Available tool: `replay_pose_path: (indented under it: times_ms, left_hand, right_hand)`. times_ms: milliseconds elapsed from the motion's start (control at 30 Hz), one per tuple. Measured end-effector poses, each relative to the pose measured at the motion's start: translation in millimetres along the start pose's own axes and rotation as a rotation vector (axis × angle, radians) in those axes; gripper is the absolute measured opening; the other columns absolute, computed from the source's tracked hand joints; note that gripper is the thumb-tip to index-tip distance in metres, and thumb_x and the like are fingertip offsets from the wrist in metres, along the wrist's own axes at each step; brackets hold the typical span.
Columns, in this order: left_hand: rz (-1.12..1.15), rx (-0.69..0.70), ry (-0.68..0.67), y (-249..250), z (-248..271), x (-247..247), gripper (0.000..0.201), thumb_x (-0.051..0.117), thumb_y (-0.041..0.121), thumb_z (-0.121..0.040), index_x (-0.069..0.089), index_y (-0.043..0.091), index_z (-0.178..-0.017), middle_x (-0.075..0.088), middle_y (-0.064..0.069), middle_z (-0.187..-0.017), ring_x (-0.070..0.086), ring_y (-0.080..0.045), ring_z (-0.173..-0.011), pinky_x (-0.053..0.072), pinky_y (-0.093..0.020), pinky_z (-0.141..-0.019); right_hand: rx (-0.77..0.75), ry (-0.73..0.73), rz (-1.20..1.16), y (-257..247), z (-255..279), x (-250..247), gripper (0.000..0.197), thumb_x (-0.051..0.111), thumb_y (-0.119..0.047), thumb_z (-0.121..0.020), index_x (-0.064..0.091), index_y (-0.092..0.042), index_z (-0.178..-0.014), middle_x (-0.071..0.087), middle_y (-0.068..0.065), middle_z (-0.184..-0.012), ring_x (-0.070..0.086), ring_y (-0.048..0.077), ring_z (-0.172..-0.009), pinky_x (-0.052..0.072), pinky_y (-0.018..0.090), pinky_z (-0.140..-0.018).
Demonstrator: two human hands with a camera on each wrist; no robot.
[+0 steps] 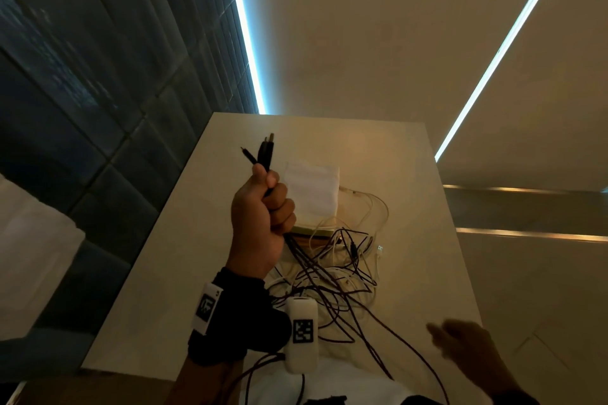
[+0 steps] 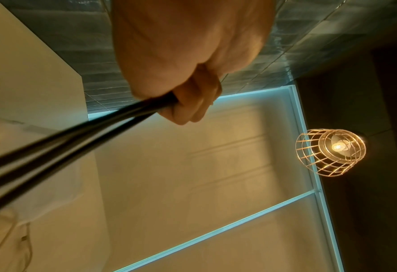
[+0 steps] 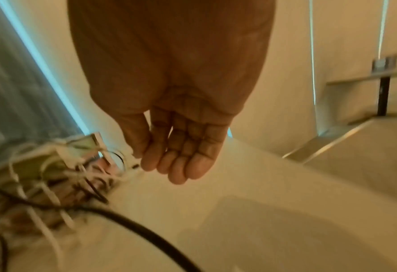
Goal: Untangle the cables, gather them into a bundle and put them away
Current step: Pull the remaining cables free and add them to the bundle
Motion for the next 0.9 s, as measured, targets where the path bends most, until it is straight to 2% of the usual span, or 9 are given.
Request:
replay_pose_path:
  times_ms: [100, 200, 300, 400, 467, 533, 633, 767, 900]
  left_hand:
    - [-0.015, -0.022, -0.008, -9.5, 3.0, 1.6, 0.039, 0.030, 0.036, -0.103, 0.042, 0.018, -0.071, 0.025, 0.010, -0.046, 0.016, -0.003, -0.035, 0.010, -0.020, -0.038]
    - [-0.030, -0.028, -0.009, -12.6, 4.1, 3.0, 0.039, 0.031, 0.036, -0.103, 0.043, 0.018, -0.071, 0.026, 0.010, -0.047, 0.017, -0.004, -0.035, 0.012, -0.019, -0.037]
    - [-0.082, -0.014, 0.006, -15.2, 4.9, 4.3, 0.039, 0.031, 0.035, -0.104, 0.043, 0.017, -0.071, 0.026, 0.008, -0.049, 0.016, -0.005, -0.037, 0.013, -0.017, -0.037]
    - [-0.140, -0.002, 0.022, -17.7, 5.6, 3.4, 0.039, 0.030, 0.035, -0.104, 0.044, 0.016, -0.074, 0.027, 0.007, -0.051, 0.017, -0.006, -0.038, 0.011, -0.020, -0.040]
    - [-0.165, -0.009, 0.027, -19.9, 5.7, 1.4, 0.036, 0.030, 0.033, -0.105, 0.045, 0.015, -0.076, 0.028, 0.007, -0.052, 0.018, -0.006, -0.039, 0.010, -0.023, -0.043]
    - [-0.189, -0.019, 0.026, -22.7, 4.7, -0.2, 0.033, 0.031, 0.030, -0.104, 0.044, 0.015, -0.077, 0.029, 0.007, -0.053, 0.019, -0.006, -0.040, 0.011, -0.025, -0.043]
    - [-0.258, -0.050, 0.041, -30.8, 3.1, 0.5, 0.028, 0.033, 0.026, -0.104, 0.044, 0.016, -0.080, 0.029, 0.008, -0.054, 0.020, -0.006, -0.041, 0.013, -0.024, -0.043]
    - [-0.438, -0.066, 0.009, -42.8, 4.0, 12.5, 0.020, 0.038, 0.020, -0.103, 0.043, 0.018, -0.084, 0.027, 0.010, -0.053, 0.022, -0.005, -0.041, 0.016, -0.022, -0.041]
    - [-0.594, -0.059, -0.012, -47.1, 4.6, 18.1, 0.010, 0.045, 0.019, -0.101, 0.049, 0.017, -0.092, 0.034, 0.008, -0.057, 0.030, -0.007, -0.044, 0.025, -0.022, -0.042]
  right_hand:
    - [-0.106, -0.016, -0.200, -56.3, -35.3, 15.0, 0.029, 0.063, -0.023, -0.092, 0.071, -0.008, -0.069, 0.070, 0.000, -0.060, 0.064, 0.009, -0.051, 0.052, 0.019, -0.052]
    - [-0.010, -0.109, -0.293, -84.2, -63.3, 37.0, 0.027, 0.062, -0.025, -0.093, 0.071, -0.004, -0.080, 0.073, 0.011, -0.076, 0.070, 0.027, -0.063, 0.060, 0.035, -0.060]
    - [0.097, -0.155, -0.393, -96.6, -75.0, 55.0, 0.032, 0.064, -0.026, -0.091, 0.070, 0.003, -0.080, 0.072, 0.018, -0.079, 0.069, 0.028, -0.064, 0.058, 0.035, -0.060]
    - [0.110, -0.122, -0.509, -100.0, -76.8, 61.4, 0.020, 0.065, -0.010, -0.088, 0.068, 0.004, -0.073, 0.068, 0.021, -0.075, 0.066, 0.025, -0.061, 0.055, 0.034, -0.060]
    - [0.075, -0.067, -0.641, -102.3, -73.1, 56.3, 0.015, 0.063, -0.003, -0.089, 0.068, 0.008, -0.080, 0.066, 0.021, -0.076, 0.064, 0.027, -0.064, 0.056, 0.033, -0.059]
    - [0.008, -0.007, -0.771, -112.7, -65.1, 41.4, 0.016, 0.061, -0.005, -0.090, 0.067, 0.010, -0.091, 0.064, 0.020, -0.076, 0.062, 0.029, -0.066, 0.057, 0.035, -0.060]
    - [-0.198, 0.029, -0.812, -149.0, -40.1, 11.8, 0.017, 0.059, -0.010, -0.092, 0.068, 0.004, -0.090, 0.061, 0.018, -0.073, 0.060, 0.030, -0.067, 0.056, 0.043, -0.069]
    - [-0.486, -0.123, -0.841, -209.1, 3.5, -11.2, 0.022, 0.059, -0.012, -0.092, 0.064, 0.008, -0.085, 0.053, 0.017, -0.065, 0.055, 0.029, -0.057, 0.051, 0.037, -0.057]
    - [-0.620, -0.240, -0.840, -248.8, 34.8, -12.4, 0.022, 0.059, -0.012, -0.093, 0.064, 0.006, -0.082, 0.052, 0.014, -0.060, 0.053, 0.027, -0.050, 0.048, 0.033, -0.049]
Point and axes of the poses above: each hand's wrist, its own z-axis away from the middle knuckle, its own x-axis out of the palm, y = z × x, the point moved 3 cm from there along -z, towards the middle knuckle
